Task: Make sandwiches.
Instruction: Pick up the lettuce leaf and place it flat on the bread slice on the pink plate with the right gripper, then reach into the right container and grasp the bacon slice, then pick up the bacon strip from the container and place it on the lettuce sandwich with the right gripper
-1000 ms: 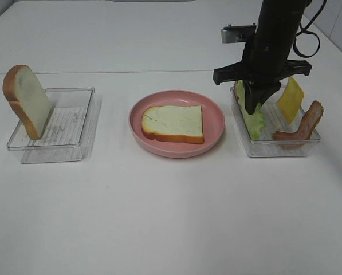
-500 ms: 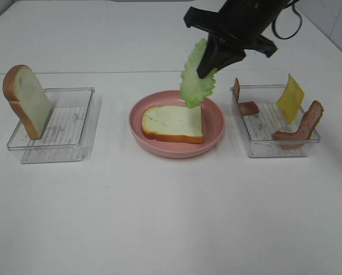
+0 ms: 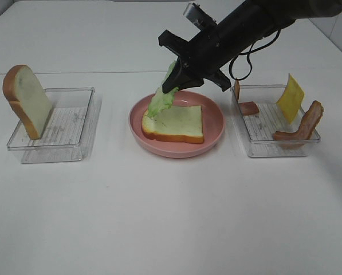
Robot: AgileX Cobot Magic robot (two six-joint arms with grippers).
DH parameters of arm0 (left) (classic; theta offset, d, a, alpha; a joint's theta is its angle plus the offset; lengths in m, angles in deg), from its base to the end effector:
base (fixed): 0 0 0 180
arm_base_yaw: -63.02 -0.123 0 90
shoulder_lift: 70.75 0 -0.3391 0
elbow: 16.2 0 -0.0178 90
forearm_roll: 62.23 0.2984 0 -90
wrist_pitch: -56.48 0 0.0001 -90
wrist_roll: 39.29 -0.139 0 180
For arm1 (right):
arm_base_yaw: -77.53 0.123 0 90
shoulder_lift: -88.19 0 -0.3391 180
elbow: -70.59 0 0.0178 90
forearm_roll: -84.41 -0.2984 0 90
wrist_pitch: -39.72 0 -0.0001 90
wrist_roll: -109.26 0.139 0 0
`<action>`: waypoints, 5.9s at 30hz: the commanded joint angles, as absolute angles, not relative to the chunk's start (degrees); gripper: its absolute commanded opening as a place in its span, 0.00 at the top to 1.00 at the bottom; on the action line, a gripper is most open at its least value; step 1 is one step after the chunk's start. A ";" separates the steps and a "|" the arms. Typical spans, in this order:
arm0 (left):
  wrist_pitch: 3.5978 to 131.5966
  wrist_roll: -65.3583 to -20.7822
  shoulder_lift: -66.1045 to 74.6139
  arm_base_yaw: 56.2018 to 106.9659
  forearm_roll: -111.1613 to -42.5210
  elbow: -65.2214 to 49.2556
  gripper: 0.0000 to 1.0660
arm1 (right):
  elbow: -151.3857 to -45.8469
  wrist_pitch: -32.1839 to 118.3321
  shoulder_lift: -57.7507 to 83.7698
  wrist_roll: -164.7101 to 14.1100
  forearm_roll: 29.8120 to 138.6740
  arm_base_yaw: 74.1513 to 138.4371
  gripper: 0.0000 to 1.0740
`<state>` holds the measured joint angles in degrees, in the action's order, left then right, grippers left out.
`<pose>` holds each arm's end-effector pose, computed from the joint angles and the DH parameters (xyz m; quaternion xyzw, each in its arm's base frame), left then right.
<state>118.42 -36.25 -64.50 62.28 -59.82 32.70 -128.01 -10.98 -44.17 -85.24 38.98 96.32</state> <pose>0.0212 0.0054 0.2817 -0.0294 0.8524 0.0105 0.5220 0.5044 0.2526 0.1651 -0.0683 0.9335 0.3336 0.1123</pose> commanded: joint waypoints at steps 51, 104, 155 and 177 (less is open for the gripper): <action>117.79 -36.25 -65.70 62.39 -60.28 32.70 0.12 | -130.64 -12.99 -35.86 -79.80 62.41 97.47 0.10; 117.79 -36.42 -65.70 62.45 -60.45 32.70 0.12 | -147.83 -16.83 -54.37 -70.00 76.74 89.39 0.18; 117.79 -36.42 -65.70 62.45 -60.45 32.70 0.12 | -147.83 -16.94 -55.06 -69.89 78.97 89.45 0.86; 117.79 -36.42 -65.70 62.45 -60.45 32.70 0.12 | -147.78 -26.05 -43.54 -69.89 78.69 89.56 1.00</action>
